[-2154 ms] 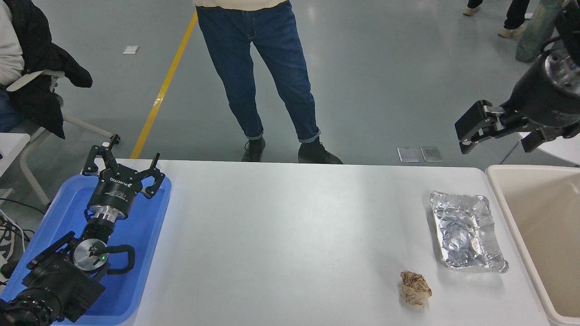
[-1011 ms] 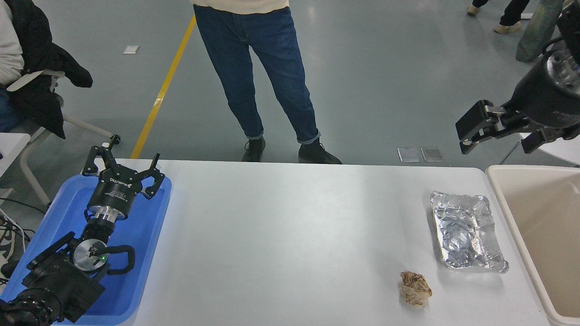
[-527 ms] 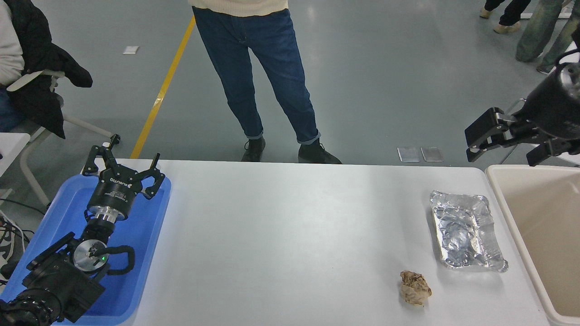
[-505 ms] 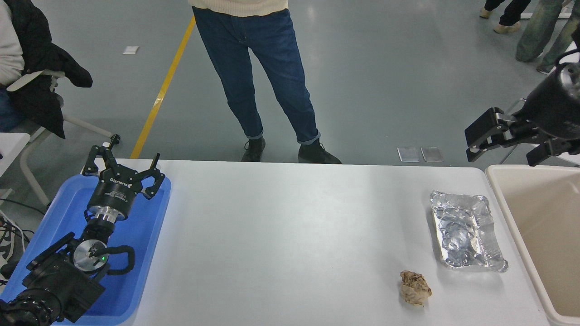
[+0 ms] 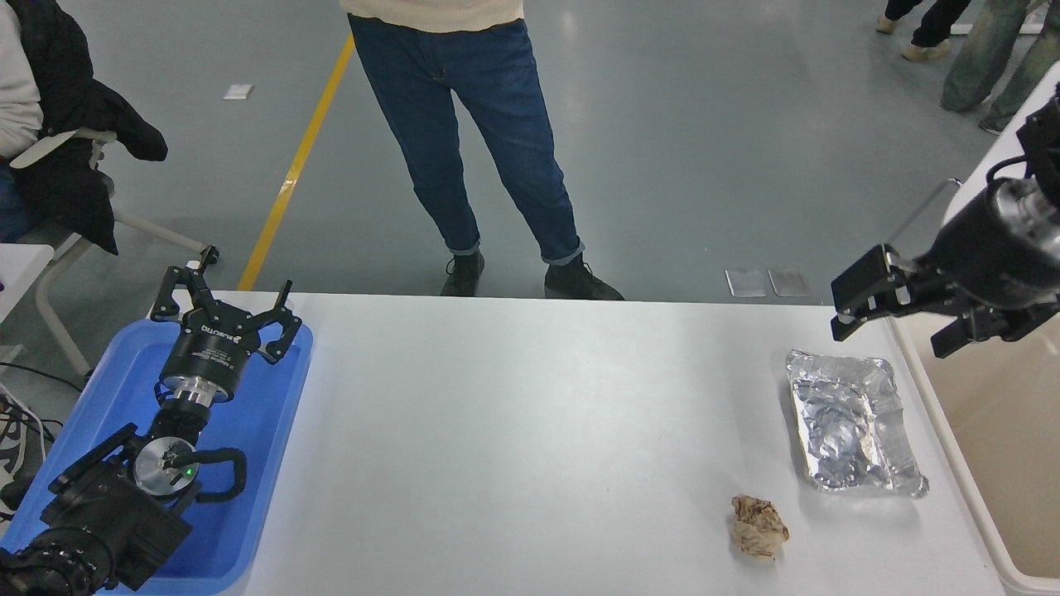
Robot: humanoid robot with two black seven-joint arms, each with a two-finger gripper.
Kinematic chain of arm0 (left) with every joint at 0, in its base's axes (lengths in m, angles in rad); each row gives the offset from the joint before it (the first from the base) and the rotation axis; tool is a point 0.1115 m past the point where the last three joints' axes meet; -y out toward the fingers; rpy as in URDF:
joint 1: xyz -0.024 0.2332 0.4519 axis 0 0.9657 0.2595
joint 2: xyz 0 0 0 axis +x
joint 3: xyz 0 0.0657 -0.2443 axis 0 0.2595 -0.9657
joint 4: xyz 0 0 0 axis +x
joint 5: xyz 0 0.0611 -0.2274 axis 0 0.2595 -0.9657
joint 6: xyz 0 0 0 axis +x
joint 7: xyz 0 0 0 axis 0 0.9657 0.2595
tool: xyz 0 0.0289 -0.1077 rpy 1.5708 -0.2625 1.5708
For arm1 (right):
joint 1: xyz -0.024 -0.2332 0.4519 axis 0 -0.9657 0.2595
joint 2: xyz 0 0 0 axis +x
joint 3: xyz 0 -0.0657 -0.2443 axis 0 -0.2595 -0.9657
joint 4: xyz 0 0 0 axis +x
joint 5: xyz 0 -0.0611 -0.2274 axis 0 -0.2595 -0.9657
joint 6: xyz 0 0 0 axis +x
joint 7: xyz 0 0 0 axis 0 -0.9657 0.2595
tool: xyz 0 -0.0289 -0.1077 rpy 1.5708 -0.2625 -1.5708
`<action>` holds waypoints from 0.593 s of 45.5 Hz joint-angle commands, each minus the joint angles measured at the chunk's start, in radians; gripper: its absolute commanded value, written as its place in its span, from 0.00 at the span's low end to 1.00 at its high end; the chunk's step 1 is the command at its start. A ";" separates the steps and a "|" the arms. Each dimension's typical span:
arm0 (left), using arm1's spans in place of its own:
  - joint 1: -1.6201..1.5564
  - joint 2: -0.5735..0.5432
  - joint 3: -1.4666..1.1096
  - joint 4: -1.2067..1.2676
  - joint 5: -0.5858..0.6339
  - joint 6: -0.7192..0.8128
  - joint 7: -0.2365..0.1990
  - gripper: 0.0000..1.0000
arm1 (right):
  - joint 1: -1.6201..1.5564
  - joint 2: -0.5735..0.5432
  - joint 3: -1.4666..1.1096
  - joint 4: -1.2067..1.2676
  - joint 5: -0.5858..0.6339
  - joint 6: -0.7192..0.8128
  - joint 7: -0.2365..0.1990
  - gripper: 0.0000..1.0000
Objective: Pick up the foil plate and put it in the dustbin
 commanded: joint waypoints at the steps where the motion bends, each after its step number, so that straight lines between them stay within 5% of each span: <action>1: 0.000 0.000 0.000 0.001 -0.003 0.000 0.000 1.00 | -0.217 -0.019 0.008 -0.104 -0.006 -0.207 -0.001 1.00; 27: 0.000 0.000 0.000 0.001 -0.006 0.000 0.000 1.00 | -0.671 -0.042 0.150 -0.491 -0.072 -0.263 0.000 1.00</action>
